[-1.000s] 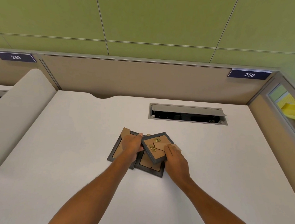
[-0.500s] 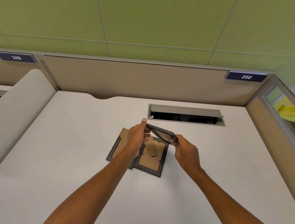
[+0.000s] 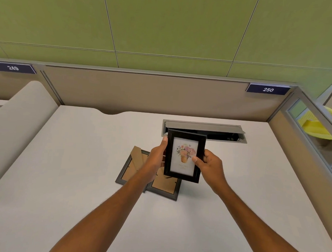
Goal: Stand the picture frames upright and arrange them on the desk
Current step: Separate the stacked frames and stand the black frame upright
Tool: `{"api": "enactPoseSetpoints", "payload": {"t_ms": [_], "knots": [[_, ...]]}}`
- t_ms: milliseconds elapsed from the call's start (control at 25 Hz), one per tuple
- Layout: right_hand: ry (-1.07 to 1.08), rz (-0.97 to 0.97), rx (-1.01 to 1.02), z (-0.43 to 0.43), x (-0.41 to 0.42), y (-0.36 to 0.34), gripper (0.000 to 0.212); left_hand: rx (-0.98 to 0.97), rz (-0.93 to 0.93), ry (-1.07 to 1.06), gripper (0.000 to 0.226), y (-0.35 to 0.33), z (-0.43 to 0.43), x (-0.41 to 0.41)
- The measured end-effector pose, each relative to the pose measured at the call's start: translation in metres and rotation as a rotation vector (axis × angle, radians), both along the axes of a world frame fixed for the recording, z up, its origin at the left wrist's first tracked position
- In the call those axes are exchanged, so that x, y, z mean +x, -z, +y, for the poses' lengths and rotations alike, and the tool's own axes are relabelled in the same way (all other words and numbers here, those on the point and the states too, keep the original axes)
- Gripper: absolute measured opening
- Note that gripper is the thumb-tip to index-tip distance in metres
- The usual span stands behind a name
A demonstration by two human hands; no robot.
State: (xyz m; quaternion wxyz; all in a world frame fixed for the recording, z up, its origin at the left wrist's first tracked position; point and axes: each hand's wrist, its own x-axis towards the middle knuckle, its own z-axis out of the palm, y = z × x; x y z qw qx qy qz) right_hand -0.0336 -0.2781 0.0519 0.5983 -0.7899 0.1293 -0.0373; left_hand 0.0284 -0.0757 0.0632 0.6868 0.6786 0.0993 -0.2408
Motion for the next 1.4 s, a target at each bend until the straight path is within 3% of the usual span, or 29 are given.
{"api": "enactPoseSetpoints", "payload": {"t_ms": [160,480,720,1040,1400], "knots": [[-0.008,0.031,0.048,-0.005,-0.009,-0.003,0.028,-0.033,0.041,0.057,0.049,0.002,0.0,-0.007],[-0.015,0.094,0.062,-0.028,-0.023,-0.002,0.032,-0.103,0.119,0.097,0.066,0.012,-0.021,-0.026],[-0.035,0.129,-0.004,-0.069,-0.026,-0.006,0.037,-0.132,0.174,0.075,0.06,0.011,-0.054,-0.032],[-0.026,0.221,0.098,-0.125,-0.02,0.004,0.019,-0.116,0.18,0.103,0.068,0.016,-0.111,-0.029],[0.087,0.328,0.224,-0.155,0.003,0.011,0.058,-0.075,0.159,0.157,0.084,0.026,-0.152,-0.012]]}}
